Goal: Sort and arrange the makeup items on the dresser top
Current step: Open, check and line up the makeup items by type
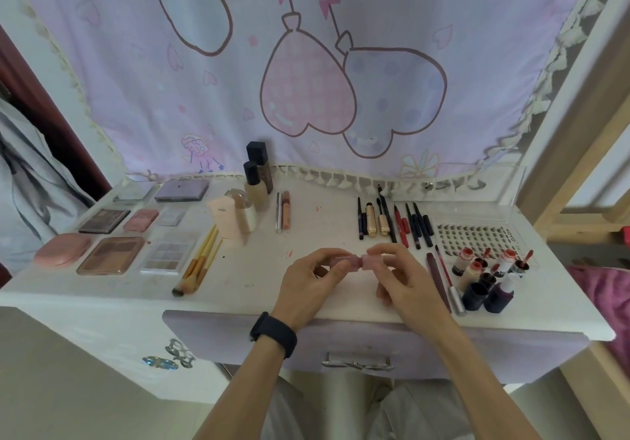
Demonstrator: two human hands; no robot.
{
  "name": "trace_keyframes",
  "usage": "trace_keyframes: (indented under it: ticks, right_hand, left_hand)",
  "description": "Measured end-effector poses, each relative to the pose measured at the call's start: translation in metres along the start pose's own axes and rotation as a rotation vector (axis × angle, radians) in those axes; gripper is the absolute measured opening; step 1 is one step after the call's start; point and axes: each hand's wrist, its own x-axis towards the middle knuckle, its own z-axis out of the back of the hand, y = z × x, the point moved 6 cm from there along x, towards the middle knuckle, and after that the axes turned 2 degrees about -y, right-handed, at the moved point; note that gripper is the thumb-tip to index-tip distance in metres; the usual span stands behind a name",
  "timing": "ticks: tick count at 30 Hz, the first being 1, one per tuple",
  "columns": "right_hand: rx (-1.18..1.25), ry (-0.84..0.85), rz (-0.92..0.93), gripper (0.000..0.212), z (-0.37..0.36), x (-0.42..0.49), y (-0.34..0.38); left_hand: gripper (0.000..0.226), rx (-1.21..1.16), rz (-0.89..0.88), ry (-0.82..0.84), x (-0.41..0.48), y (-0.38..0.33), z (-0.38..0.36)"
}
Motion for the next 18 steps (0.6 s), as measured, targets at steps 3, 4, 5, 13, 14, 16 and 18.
trace_keyframes:
  ticks: [3, 4, 5, 13, 14, 16, 18]
  right_hand:
    - [0.014, -0.002, -0.026, 0.014, 0.001, 0.000, 0.001]
    - [-0.004, -0.001, -0.045, 0.020, 0.000, 0.001, 0.001]
    - [-0.030, 0.000, -0.061, 0.028, -0.001, 0.002, 0.001]
    - [-0.040, -0.021, 0.033, 0.011, -0.003, -0.003, 0.000]
    - [-0.044, -0.028, 0.048, 0.014, -0.003, -0.004, 0.002]
    - [-0.060, -0.045, 0.080, 0.018, -0.004, -0.007, 0.005]
    - [-0.067, -0.063, 0.107, 0.018, -0.005, -0.009, 0.007]
  left_hand:
    - [0.016, 0.012, 0.000, 0.007, 0.000, 0.001, 0.000]
    - [0.016, 0.008, 0.000, 0.012, 0.000, 0.001, -0.001]
    - [0.016, 0.002, 0.002, 0.016, 0.000, 0.001, -0.001]
    - [0.017, -0.068, 0.037, 0.021, -0.001, 0.000, -0.002]
    - [0.017, -0.084, 0.042, 0.026, -0.001, 0.000, -0.003]
    - [0.019, -0.104, 0.053, 0.032, -0.002, 0.001, -0.003]
    - [0.021, -0.104, 0.067, 0.032, -0.002, 0.002, -0.004]
